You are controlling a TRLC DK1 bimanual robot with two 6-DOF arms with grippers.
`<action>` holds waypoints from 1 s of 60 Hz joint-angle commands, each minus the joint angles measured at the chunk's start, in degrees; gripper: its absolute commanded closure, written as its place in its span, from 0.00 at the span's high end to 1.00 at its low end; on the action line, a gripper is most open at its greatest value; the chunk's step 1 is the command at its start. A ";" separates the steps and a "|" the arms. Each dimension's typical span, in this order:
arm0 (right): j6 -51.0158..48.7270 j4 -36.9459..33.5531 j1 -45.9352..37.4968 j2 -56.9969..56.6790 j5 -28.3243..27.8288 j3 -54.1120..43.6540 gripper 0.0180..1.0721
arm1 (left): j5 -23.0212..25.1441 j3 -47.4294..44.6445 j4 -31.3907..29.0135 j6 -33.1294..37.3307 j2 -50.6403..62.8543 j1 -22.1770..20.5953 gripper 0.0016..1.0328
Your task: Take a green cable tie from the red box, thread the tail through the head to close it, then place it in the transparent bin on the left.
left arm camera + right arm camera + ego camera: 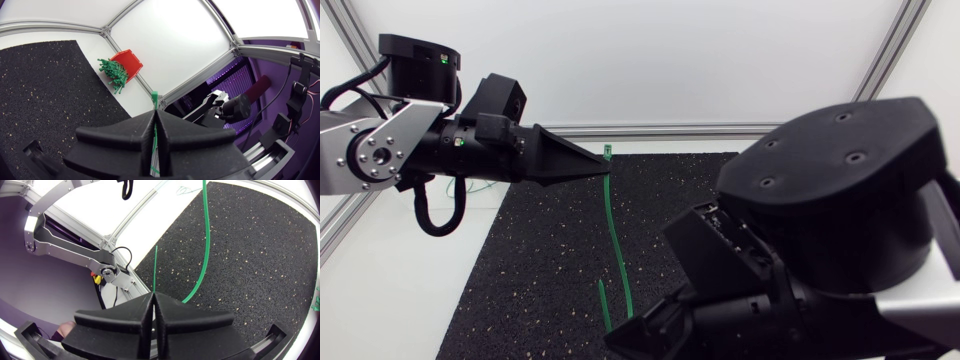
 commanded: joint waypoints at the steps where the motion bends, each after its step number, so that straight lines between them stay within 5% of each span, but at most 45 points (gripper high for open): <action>1: 4.66 -1.81 -0.32 -1.39 -1.51 2.34 0.05 | -1.09 -2.33 1.30 -1.10 -2.62 -1.12 0.03; 27: 13.45 -8.31 -3.31 -2.44 -10.83 13.94 0.05 | -7.33 -5.23 11.59 -9.62 -5.69 -5.78 0.03; 60: 23.56 -7.78 -8.94 0.02 -24.01 19.74 0.05 | -11.90 -9.54 23.10 -16.13 -8.51 -5.07 0.03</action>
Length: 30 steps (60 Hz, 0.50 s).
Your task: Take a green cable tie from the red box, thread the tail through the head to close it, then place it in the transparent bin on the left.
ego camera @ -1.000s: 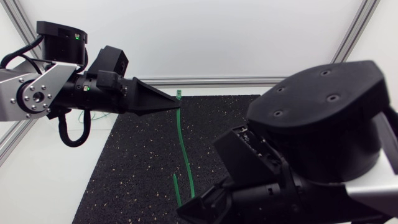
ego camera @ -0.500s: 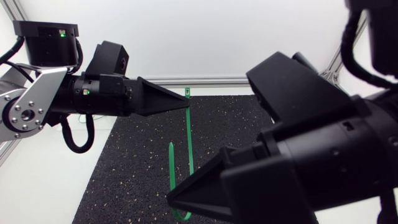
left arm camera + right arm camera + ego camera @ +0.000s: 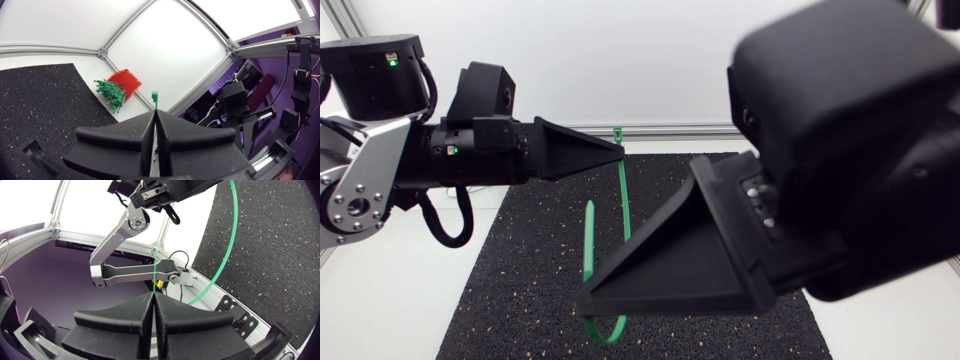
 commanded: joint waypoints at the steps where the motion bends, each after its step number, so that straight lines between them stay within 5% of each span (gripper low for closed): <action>1: 3.12 -0.05 -0.85 1.02 -1.98 2.58 0.05 | -0.67 -1.96 2.47 -2.64 -0.90 0.57 0.03; 30: 7.96 5.58 -6.65 2.69 -8.31 0.56 0.05 | -1.46 -3.63 7.30 -4.66 -3.36 1.89 0.03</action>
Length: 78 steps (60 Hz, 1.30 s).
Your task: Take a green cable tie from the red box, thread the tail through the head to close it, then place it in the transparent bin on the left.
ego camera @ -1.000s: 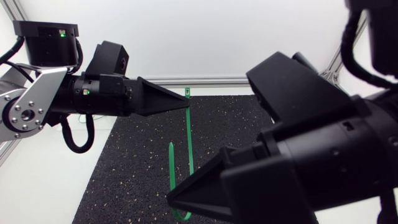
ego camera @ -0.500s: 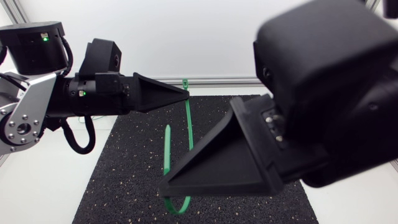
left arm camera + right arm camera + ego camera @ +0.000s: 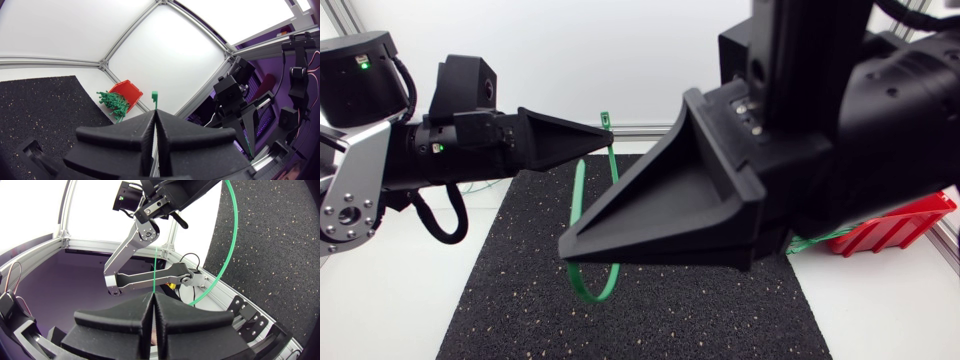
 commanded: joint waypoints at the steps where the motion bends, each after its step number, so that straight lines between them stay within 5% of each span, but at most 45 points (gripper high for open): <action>1: 3.52 1.60 -1.17 0.07 -0.79 -1.08 0.05 | -0.13 -1.64 1.14 -2.61 -1.68 0.38 0.03; 78: 20.31 -3.32 -3.63 4.73 -6.07 6.83 0.05 | 0.14 -5.59 1.49 -2.43 -10.91 -4.46 0.03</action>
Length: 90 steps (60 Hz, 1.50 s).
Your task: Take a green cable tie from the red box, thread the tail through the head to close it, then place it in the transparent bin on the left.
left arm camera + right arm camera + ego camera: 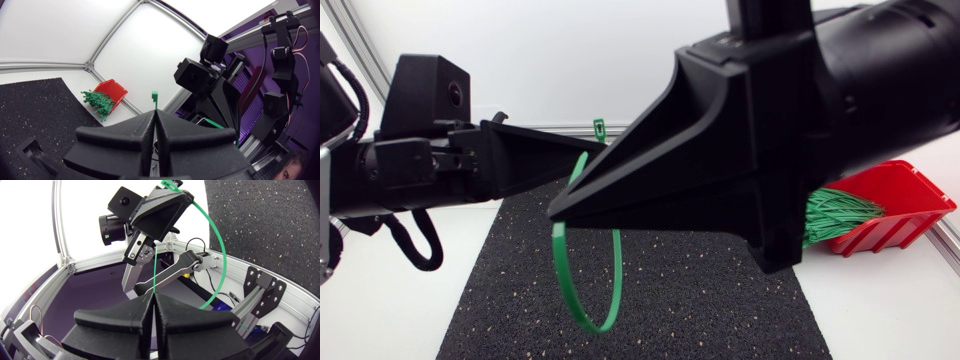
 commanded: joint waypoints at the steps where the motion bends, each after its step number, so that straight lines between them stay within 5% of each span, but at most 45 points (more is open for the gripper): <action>1: 2.74 -0.96 -0.61 1.47 -0.40 2.07 0.05 | 0.11 -1.37 1.08 -0.29 -1.34 -0.50 0.03; 90: 5.73 3.96 -3.95 1.56 -1.55 0.13 0.05 | -2.35 1.96 0.99 0.06 -3.01 -0.94 0.03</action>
